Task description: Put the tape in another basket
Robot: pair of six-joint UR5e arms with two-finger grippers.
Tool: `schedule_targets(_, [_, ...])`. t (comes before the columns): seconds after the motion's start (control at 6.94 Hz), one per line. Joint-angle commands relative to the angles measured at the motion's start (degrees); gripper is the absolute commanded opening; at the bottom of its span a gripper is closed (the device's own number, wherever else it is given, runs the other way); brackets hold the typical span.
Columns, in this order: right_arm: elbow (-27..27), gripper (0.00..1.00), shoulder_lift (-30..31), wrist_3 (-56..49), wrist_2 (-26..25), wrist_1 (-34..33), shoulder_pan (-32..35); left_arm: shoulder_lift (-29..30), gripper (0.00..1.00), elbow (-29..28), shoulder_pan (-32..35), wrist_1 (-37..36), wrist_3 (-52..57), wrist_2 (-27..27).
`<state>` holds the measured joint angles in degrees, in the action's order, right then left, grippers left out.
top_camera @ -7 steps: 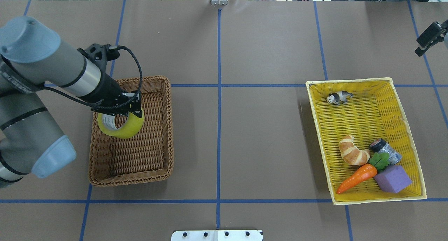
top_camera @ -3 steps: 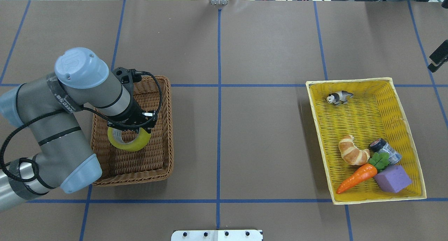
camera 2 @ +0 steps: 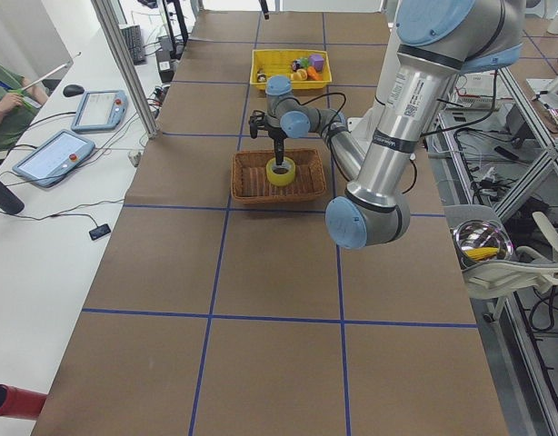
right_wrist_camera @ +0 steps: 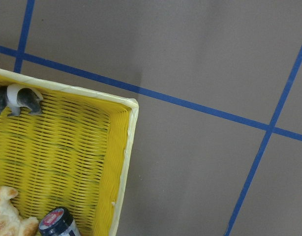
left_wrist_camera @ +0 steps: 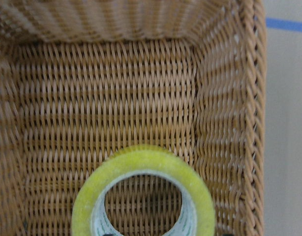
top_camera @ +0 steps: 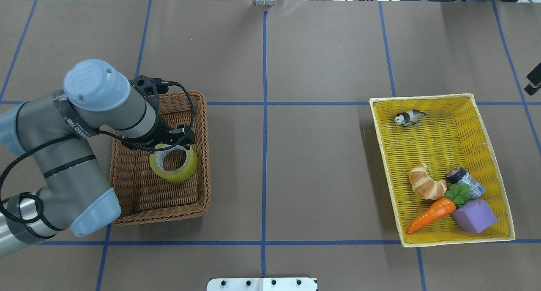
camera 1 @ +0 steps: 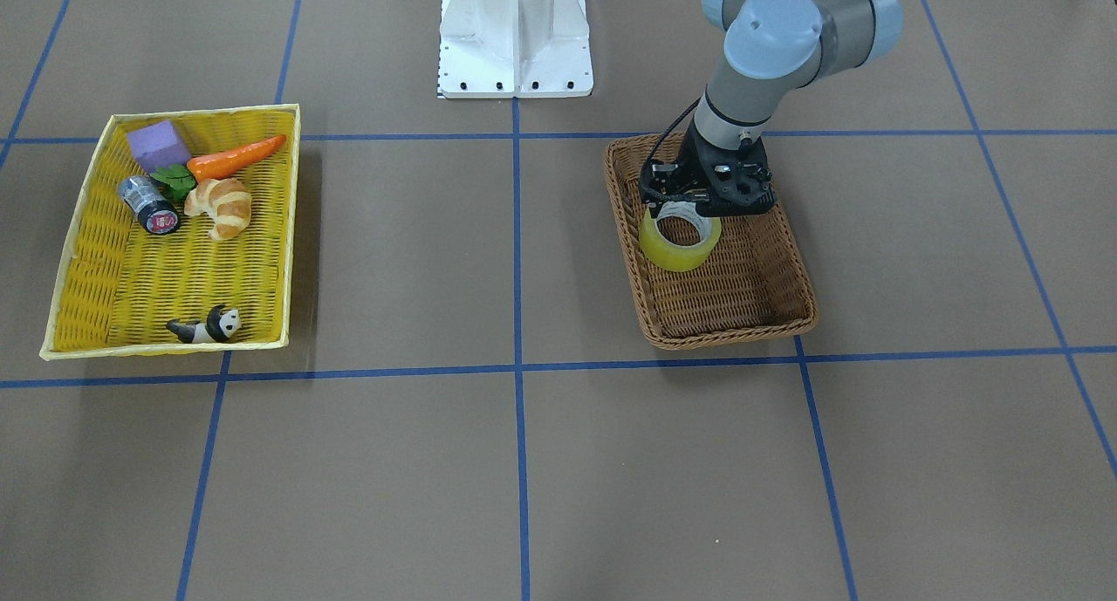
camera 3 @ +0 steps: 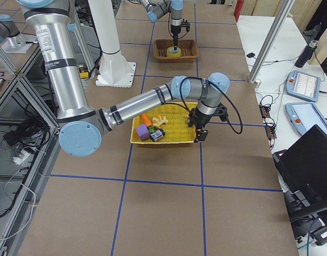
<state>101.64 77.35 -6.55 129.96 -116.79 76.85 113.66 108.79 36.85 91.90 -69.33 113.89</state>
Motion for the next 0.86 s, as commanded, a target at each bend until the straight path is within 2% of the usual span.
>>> schedule_targets(0.0, [-0.3, 1.00, 0.5, 0.2, -0.4, 1.8, 0.1, -2.4, 0.99, 3.3, 5.4, -1.5, 6.0, -0.9])
schedule_targets(0.14, [-0.7, 1.00, 0.4, 0.4, -0.3, 5.2, 0.6, -5.9, 0.99, 8.2, 9.9, -7.8, 18.1, -0.5])
schedule_targets(0.29, [-1.1, 1.00, 1.4, 0.0, -0.4, 8.8, 1.0, -6.6, 0.99, 9.3, 16.3, -13.2, 27.1, -0.3])
schedule_targets(0.43, [-1.4, 1.00, 2.2, 0.0, -0.6, 9.4, 2.4, -9.0, 0.99, 9.0, 21.8, -14.6, 29.4, -0.1])
schedule_targets(0.58, [-2.7, 1.00, 2.8, 0.1, -0.2, 11.2, 4.5, -12.7, 0.99, 8.0, 28.1, -14.6, 38.0, 3.7])
schedule_targets(0.72, [-3.7, 1.00, 3.2, 0.3, -0.1, 11.8, 5.6, -13.8, 0.99, 3.0, 37.2, -14.5, 51.5, 10.8])
